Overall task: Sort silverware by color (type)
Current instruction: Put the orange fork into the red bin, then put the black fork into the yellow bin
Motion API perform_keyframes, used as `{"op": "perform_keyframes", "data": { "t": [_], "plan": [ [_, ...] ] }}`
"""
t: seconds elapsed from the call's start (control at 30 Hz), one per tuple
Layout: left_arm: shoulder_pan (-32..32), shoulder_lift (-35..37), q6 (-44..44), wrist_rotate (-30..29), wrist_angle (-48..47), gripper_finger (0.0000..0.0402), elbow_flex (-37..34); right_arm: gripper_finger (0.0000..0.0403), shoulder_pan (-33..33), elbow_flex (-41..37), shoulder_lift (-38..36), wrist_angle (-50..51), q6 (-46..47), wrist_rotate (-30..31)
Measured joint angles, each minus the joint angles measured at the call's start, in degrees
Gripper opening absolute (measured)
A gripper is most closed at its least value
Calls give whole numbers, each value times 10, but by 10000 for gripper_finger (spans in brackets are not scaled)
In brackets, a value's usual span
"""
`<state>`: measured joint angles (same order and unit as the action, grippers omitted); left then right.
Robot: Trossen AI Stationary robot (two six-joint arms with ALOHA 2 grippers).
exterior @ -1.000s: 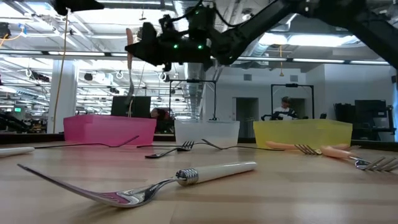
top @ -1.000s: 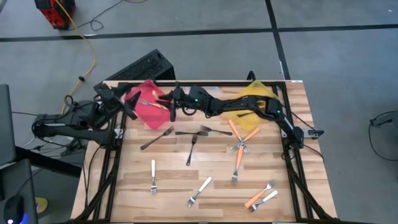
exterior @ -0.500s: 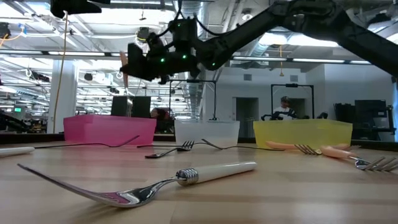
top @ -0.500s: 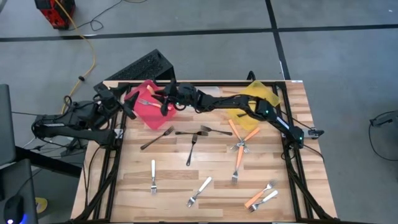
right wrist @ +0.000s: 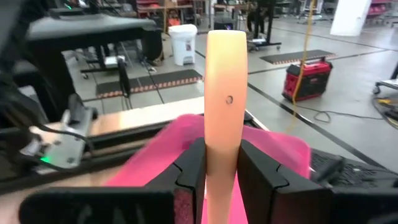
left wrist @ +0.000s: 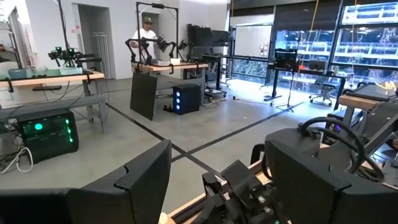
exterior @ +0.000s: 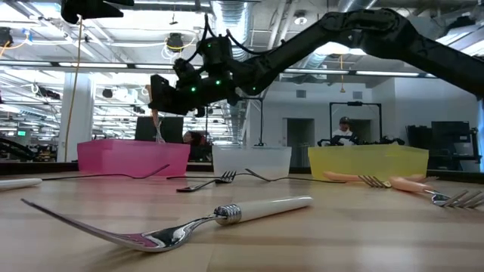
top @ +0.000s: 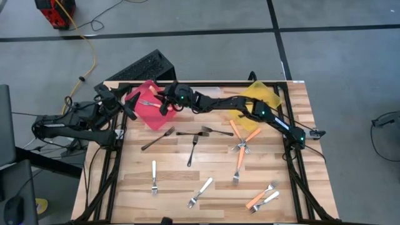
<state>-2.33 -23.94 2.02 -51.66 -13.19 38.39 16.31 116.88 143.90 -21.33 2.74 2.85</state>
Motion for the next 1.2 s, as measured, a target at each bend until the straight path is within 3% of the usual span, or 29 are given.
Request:
{"op": "perform_keyframes", "data": {
  "t": [0.63,1.2],
  "plan": [
    [0,0,4,0,-2,249,0,99,0,0,0,46,-28,1],
    [0,0,8,0,-4,249,0,161,-1,0,0,46,-38,0]
  ]
}}
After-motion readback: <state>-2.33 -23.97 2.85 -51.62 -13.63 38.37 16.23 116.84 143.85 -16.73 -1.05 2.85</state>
